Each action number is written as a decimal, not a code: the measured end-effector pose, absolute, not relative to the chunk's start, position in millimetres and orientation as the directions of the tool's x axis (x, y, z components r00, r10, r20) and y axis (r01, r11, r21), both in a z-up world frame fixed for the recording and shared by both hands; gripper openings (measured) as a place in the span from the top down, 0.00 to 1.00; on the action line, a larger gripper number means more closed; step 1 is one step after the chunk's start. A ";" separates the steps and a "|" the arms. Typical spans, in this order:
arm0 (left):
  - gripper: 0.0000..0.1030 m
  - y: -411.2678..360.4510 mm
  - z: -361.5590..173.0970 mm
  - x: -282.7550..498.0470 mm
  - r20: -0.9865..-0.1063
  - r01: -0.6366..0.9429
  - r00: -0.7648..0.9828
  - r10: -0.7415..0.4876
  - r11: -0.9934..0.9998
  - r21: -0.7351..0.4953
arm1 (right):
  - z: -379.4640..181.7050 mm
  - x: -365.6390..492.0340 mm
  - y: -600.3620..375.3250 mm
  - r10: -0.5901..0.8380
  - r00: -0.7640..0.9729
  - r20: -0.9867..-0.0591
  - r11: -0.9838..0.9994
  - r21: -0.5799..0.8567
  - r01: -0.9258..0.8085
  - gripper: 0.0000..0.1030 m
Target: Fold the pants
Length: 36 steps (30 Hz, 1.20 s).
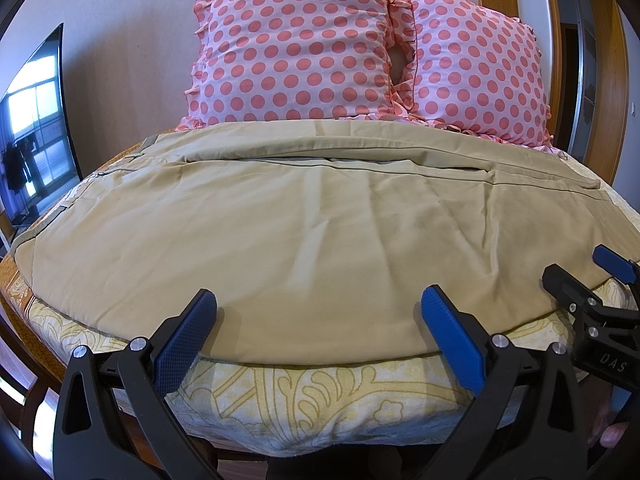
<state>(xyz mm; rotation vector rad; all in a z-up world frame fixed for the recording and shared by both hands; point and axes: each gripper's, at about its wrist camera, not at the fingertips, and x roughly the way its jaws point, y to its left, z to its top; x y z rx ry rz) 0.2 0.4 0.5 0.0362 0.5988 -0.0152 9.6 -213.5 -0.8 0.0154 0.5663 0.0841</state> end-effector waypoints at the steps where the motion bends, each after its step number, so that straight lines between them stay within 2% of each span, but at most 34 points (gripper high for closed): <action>1: 0.01 0.7 1.1 0.9 -0.571 0.029 0.821 -0.009 0.999 0.026 | 0.7 13.7 -215.2 0.101 0.825 -0.556 0.995 0.039 -0.096 0.02; 3: 0.01 4.9 5.2 4.3 -0.582 0.039 0.813 -0.027 0.999 0.008 | 16.4 24.6 -232.2 0.126 0.797 -0.591 0.992 0.051 -0.119 0.02; 8: 0.01 28.0 43.5 11.7 -0.516 0.012 0.856 -0.036 0.999 -0.050 | 76.6 66.6 -298.2 0.027 0.868 -0.495 0.992 0.119 0.036 0.02; 12: 0.01 30.3 60.8 32.4 -0.473 -0.025 0.881 0.014 1.000 -0.017 | 104.3 147.2 -365.8 -0.105 0.831 -0.546 0.953 0.182 0.240 0.02; 15: 0.01 25.4 67.6 46.1 -0.447 -0.035 0.894 0.042 0.999 0.025 | 96.4 233.6 -414.7 -0.216 0.737 -0.641 0.895 0.173 0.412 0.04; 19: 0.01 21.8 69.9 62.4 -0.443 -0.027 0.896 0.043 0.999 0.041 | 67.9 320.7 -453.1 -0.314 0.597 -0.739 0.837 0.082 0.541 0.29; 21: 0.01 20.0 69.3 70.9 -0.446 -0.021 0.894 0.036 0.999 0.040 | 49.9 354.7 -469.9 -0.337 0.528 -0.780 0.798 0.061 0.599 0.36; 25: 0.01 19.0 66.0 82.0 -0.456 -0.003 0.890 0.018 0.999 0.033 | 18.3 391.2 -494.3 -0.321 0.433 -0.842 0.716 0.083 0.693 0.37; 28: 0.01 17.3 62.5 88.2 -0.471 0.010 0.882 0.004 1.000 0.028 | 14.4 400.5 -486.4 -0.416 0.402 -0.815 0.735 -0.042 0.676 0.44; 29: 0.01 16.4 60.8 89.8 -0.477 0.014 0.879 0.002 0.999 0.030 | 13.8 398.6 -484.4 -0.415 0.415 -0.809 0.746 -0.042 0.665 0.61; 30: 0.01 16.4 60.1 90.0 -0.478 0.015 0.878 0.001 0.999 0.030 | 13.3 393.2 -483.8 -0.401 0.438 -0.805 0.757 -0.021 0.653 0.75; 32: 0.01 17.4 59.7 89.5 -0.480 0.018 0.877 -0.005 1.000 0.021 | 13.0 380.4 -490.0 -0.356 0.474 -0.805 0.758 0.048 0.650 0.91; 33: 0.01 18.8 60.1 88.3 -0.480 0.020 0.877 -0.012 1.000 0.012 | 12.4 371.8 -496.0 -0.311 0.513 -0.800 0.758 0.117 0.642 0.95; 36: 0.01 27.2 62.6 81.8 -0.472 0.051 0.879 -0.069 0.997 -0.051 | 20.7 333.3 -502.2 -0.225 0.638 -0.737 0.740 0.297 0.604 0.96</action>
